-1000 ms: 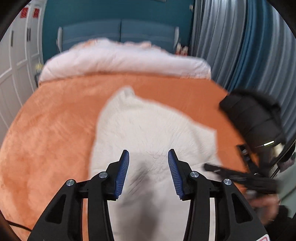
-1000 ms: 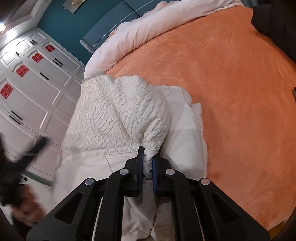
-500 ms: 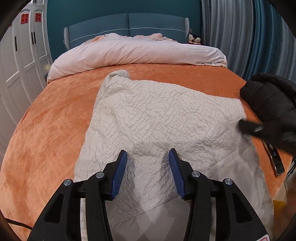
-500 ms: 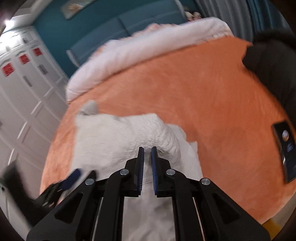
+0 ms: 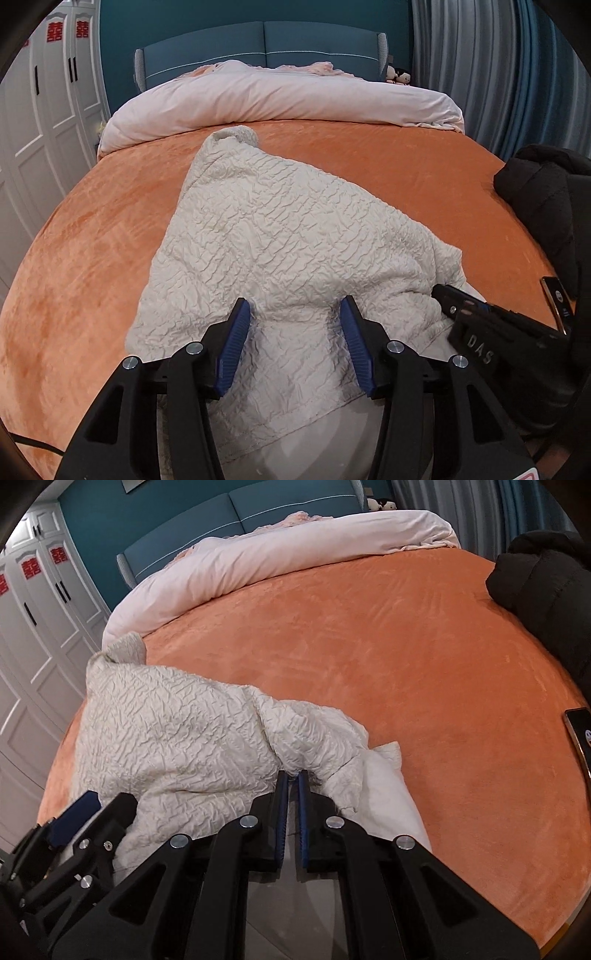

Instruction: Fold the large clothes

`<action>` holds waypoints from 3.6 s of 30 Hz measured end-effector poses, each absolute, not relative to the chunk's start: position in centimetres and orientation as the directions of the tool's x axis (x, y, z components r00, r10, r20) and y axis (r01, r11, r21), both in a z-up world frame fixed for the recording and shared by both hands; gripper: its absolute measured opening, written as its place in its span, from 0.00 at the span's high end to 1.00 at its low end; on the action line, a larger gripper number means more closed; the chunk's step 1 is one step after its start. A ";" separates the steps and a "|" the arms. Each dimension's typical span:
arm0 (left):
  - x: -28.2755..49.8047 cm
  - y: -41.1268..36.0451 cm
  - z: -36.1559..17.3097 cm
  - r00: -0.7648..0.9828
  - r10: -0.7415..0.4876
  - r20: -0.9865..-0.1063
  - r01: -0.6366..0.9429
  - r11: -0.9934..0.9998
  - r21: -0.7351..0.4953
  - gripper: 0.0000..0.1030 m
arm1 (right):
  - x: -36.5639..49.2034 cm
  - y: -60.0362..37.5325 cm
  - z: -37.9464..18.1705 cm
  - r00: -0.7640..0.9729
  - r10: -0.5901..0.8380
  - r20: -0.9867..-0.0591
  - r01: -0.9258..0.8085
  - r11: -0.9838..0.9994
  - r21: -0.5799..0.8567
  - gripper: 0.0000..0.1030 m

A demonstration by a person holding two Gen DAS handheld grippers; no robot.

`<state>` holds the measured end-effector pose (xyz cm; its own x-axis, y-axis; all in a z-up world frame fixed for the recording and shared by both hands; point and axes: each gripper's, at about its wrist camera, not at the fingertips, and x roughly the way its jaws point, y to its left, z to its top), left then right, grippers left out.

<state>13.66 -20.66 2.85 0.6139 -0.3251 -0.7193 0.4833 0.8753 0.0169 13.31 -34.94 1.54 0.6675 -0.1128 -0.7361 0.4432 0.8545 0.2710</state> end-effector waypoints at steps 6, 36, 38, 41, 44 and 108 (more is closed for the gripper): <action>13.8 -21.2 2.0 0.624 -0.318 -0.714 0.480 0.877 0.029 0.53 | 13.4 -35.2 0.2 0.679 -0.097 -0.728 0.439 0.848 0.296 0.98; 8.9 -14.7 7.8 0.629 -0.343 -0.697 0.470 0.883 -0.011 0.31 | 1.9 -35.9 6.4 0.734 0.042 -0.678 0.345 0.837 0.425 0.54; 7.3 -12.6 8.0 0.623 -0.320 -0.714 0.458 0.889 0.002 0.31 | -0.5 -35.6 6.2 0.719 0.059 -0.693 0.349 0.831 0.432 0.52; 5.6 -10.7 7.2 0.592 -0.302 -0.748 0.439 0.898 -0.015 0.31 | -3.4 -34.4 5.1 0.691 0.101 -0.716 0.342 0.826 0.447 0.49; 4.7 -9.6 5.0 0.541 -0.279 -0.794 0.413 0.910 -0.038 0.31 | -3.5 -33.0 3.3 0.657 0.141 -0.740 0.324 0.834 0.447 0.49; 6.3 -10.7 6.5 0.572 -0.133 -0.810 0.282 0.958 0.042 0.23 | 4.7 -33.4 9.8 0.643 -0.035 -0.765 0.346 0.905 0.248 0.96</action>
<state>6.34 -10.73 6.51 0.5718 -0.1328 -0.8096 0.2824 0.9584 0.0422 4.66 -33.36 9.84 0.6428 -0.0355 -0.7653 0.3456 0.9049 0.2484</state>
